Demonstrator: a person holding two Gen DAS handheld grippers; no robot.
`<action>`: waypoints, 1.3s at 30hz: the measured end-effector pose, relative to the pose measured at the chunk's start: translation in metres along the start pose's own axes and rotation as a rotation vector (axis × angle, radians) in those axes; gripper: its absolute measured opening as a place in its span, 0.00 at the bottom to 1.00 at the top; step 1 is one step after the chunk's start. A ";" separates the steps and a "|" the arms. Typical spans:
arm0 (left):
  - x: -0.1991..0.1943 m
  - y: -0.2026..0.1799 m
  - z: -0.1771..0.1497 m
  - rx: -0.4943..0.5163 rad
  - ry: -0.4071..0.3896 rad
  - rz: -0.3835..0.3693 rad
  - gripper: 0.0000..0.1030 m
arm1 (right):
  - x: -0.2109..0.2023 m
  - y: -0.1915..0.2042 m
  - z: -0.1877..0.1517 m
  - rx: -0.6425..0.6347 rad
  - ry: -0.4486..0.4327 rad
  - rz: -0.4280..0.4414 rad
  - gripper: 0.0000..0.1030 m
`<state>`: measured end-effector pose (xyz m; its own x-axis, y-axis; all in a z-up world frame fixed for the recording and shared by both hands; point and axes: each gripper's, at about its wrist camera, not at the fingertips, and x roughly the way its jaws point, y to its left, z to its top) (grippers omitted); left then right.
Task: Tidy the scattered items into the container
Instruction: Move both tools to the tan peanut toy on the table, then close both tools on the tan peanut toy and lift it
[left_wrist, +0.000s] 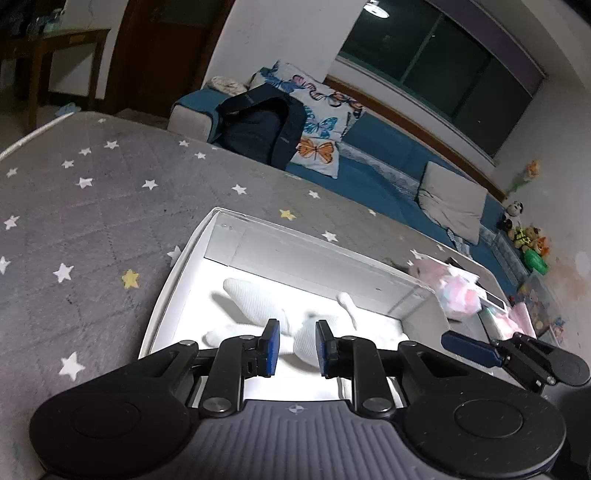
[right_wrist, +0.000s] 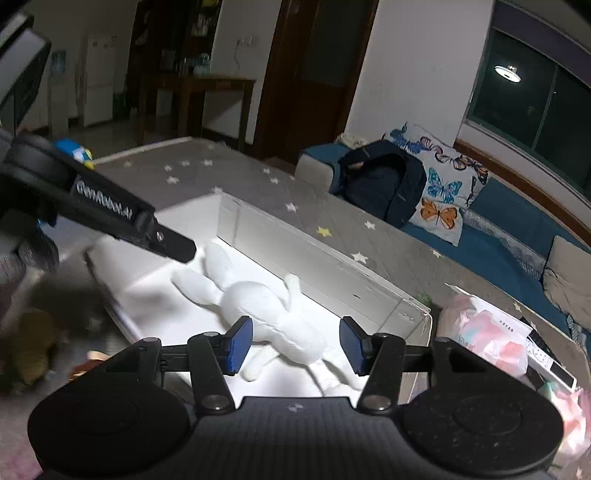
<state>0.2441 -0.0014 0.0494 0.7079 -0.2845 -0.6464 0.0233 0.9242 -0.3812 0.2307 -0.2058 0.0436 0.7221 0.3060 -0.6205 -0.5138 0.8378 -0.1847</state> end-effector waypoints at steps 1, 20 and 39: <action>-0.005 -0.001 -0.002 0.007 -0.004 0.003 0.22 | -0.005 0.002 -0.001 0.006 -0.010 0.000 0.51; -0.081 0.028 -0.055 0.035 -0.039 0.022 0.22 | -0.069 0.081 -0.031 0.052 -0.099 0.115 0.52; -0.096 0.098 -0.097 -0.118 0.048 0.032 0.22 | -0.040 0.150 -0.046 0.016 -0.024 0.262 0.52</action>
<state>0.1099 0.0923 0.0102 0.6727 -0.2695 -0.6891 -0.0841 0.8975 -0.4330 0.1033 -0.1130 0.0051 0.5763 0.5240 -0.6271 -0.6773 0.7357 -0.0077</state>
